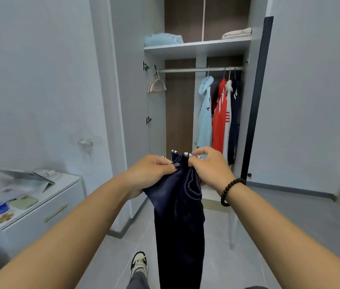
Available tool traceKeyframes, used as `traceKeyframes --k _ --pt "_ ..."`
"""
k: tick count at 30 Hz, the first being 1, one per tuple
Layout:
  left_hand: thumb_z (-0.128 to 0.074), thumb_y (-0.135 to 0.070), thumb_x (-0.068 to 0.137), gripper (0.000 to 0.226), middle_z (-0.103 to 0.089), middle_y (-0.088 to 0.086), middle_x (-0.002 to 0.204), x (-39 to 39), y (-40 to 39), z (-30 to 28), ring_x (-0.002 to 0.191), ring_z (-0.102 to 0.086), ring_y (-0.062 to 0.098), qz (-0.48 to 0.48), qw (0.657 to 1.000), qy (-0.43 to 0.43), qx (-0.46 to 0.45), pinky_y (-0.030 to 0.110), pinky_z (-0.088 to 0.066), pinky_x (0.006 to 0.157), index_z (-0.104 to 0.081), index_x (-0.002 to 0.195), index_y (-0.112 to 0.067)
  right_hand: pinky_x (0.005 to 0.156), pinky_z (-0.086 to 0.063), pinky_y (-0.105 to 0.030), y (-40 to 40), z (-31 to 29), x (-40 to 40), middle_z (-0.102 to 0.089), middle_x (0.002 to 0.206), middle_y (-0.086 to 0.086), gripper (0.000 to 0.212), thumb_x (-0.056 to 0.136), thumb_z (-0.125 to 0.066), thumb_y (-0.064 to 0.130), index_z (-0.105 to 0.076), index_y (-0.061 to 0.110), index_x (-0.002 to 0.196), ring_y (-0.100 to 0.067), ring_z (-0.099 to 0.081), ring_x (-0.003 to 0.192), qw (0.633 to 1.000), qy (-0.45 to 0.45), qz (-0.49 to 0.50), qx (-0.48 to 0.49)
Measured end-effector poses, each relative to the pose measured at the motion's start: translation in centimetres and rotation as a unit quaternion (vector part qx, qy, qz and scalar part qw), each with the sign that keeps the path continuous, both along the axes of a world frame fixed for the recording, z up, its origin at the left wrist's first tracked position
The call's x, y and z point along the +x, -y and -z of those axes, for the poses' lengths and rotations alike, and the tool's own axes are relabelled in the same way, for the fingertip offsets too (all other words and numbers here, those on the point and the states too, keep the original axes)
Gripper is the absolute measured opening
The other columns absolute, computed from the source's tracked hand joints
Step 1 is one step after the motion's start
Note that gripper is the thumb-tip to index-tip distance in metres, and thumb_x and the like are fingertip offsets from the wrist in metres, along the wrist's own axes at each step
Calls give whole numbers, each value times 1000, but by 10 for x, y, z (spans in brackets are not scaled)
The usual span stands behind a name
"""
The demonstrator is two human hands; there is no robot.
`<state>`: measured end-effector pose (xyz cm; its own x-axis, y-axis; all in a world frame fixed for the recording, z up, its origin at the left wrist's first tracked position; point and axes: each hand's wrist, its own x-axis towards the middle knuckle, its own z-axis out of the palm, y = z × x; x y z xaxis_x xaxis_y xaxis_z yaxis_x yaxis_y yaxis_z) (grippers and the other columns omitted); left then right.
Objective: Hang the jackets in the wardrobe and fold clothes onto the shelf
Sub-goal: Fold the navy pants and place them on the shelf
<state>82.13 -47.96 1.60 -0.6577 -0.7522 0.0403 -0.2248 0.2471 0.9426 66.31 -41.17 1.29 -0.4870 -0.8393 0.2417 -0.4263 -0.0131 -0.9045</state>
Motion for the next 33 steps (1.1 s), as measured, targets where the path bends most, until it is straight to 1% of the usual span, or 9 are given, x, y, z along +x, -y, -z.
traceKeyframes --k 7,10,14,19,23,25,28,30,33 --pt "-49 -9 97 26 -73 10 91 -46 -25 -7 78 -70 20 91 964 -179 173 28 -57 72 -74 90 -15 78 -48 -28 -11 -10 -25 -57 93 11 15 86 -60 21 -60 21 100 -8 -57 89 1000 21 17 -11" --pt "-46 -22 96 31 -71 14 88 -52 -29 -8 74 -69 25 97 916 -263 286 31 -57 72 -71 87 -7 70 -42 -32 -14 -20 -29 -56 78 0 8 84 -54 17 -54 13 77 -17 -54 76 997 73 4 -7" --pt "-40 -27 97 36 -68 22 102 -51 -31 -13 85 -69 33 89 875 -351 323 40 -59 77 -49 122 -2 66 -50 -32 -14 -34 -26 -62 69 -6 27 81 -61 39 -64 12 80 -20 -60 67 988 140 -35 48" --pt "-41 -19 91 35 -70 20 89 -48 -19 -8 72 -71 28 47 870 -391 298 33 -59 62 -69 96 3 67 -56 -28 3 -55 -16 -66 90 -10 49 75 -73 42 -68 7 108 -22 -62 80 965 173 -153 128" --pt "-45 -25 96 48 -72 14 72 -39 -7 0 59 -70 21 25 855 -429 292 28 -57 52 -78 68 -5 58 -53 -23 26 -74 2 -65 71 -5 36 81 -70 33 -68 8 106 -15 -61 59 958 154 -186 155" --pt "-49 -30 97 50 -71 10 66 -35 0 2 53 -69 17 4 863 -424 274 25 -54 49 -78 61 -10 58 -51 -22 36 -80 11 -60 80 -8 26 83 -66 31 -68 10 97 -17 -57 65 950 164 -202 170" --pt "-59 -36 92 31 -75 11 87 -28 5 1 72 -73 19 -30 895 -384 226 29 -57 59 -79 95 -12 57 -44 -22 45 -82 19 -53 74 -9 18 81 -63 26 -62 12 69 -17 -49 60 946 164 -211 185" --pt "-74 -24 76 66 -72 8 111 -23 11 3 97 -71 20 -41 918 -367 148 34 -59 76 -52 137 -14 59 -42 -26 51 -80 22 -53 69 -7 11 74 -61 21 -57 12 70 -19 -49 57 953 130 -198 188" --pt "-72 -10 62 105 -71 -1 110 -19 20 19 96 -67 16 -26 936 -347 59 31 -56 81 -21 152 -26 67 -41 -33 57 -73 23 -58 70 -7 12 68 -59 24 -55 13 67 -23 -52 63 965 -16 -162 204"
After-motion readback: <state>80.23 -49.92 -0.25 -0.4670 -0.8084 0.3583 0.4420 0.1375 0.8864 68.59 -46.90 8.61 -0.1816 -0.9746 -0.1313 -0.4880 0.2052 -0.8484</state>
